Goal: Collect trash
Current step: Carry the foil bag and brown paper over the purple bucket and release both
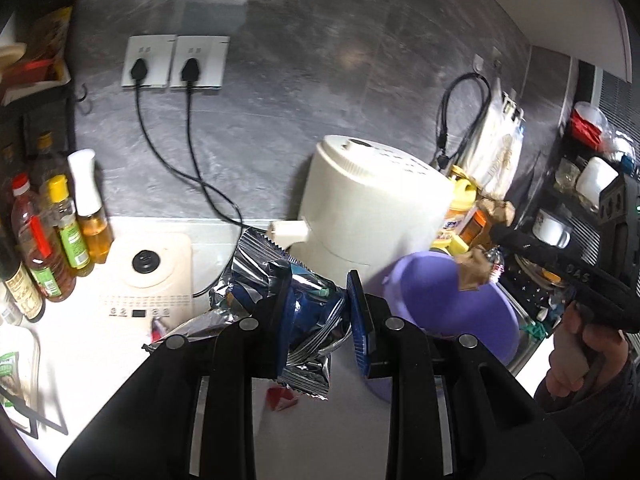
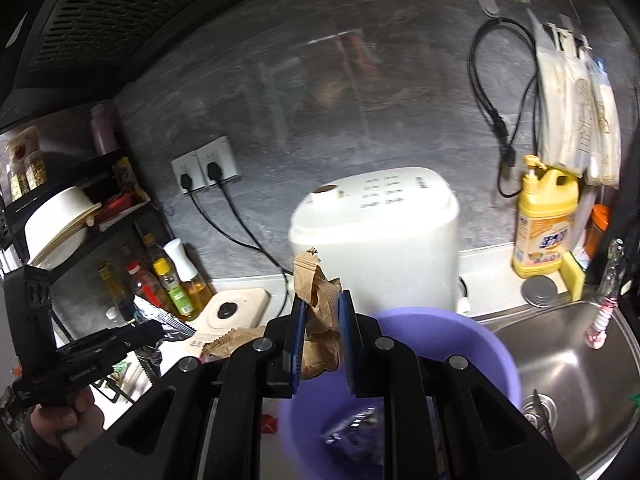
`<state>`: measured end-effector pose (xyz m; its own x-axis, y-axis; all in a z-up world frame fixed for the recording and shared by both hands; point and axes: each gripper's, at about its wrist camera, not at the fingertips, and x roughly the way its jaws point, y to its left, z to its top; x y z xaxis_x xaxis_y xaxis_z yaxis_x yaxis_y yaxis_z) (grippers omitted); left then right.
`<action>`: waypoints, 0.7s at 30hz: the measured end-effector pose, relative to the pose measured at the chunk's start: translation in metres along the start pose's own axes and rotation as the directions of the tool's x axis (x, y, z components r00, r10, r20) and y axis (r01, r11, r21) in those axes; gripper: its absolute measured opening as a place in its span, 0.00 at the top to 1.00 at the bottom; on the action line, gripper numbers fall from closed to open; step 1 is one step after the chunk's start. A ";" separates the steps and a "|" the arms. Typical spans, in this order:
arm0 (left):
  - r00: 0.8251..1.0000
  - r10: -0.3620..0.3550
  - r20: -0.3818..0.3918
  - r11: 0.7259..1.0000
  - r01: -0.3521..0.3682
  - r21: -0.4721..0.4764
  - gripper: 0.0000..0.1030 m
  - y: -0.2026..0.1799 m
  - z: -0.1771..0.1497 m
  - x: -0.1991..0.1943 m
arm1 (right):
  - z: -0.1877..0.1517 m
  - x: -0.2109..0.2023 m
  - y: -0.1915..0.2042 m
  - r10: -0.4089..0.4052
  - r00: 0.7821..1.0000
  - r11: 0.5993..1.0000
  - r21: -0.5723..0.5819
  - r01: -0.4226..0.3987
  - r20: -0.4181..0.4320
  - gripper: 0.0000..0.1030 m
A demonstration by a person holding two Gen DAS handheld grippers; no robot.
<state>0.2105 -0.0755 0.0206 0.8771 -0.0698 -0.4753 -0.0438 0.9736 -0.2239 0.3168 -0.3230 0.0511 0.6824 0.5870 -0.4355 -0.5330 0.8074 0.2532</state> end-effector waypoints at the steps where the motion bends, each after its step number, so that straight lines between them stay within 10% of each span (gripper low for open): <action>1: 1.000 -0.002 0.000 1.000 0.002 0.003 0.75 -0.005 0.000 0.001 | -0.001 0.000 -0.005 -0.003 1.000 1.000 0.001 0.003 -0.007 0.78; 6: 1.000 -0.011 0.002 1.000 0.011 0.009 0.75 -0.025 0.002 0.006 | -0.011 0.004 -0.029 -0.023 0.999 1.000 0.019 0.024 -0.038 0.44; 21: 0.995 -0.102 -0.008 0.992 0.103 0.068 0.75 -0.084 0.014 0.034 | -0.014 -0.045 -0.086 -0.085 0.996 0.994 0.080 0.081 0.041 0.27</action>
<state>0.2508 -0.1569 0.0347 0.8729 -0.1709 -0.4570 0.0789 0.9738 -0.2135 0.3246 -0.4193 0.0369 0.7452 0.5185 -0.4194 -0.4342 0.8545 0.2851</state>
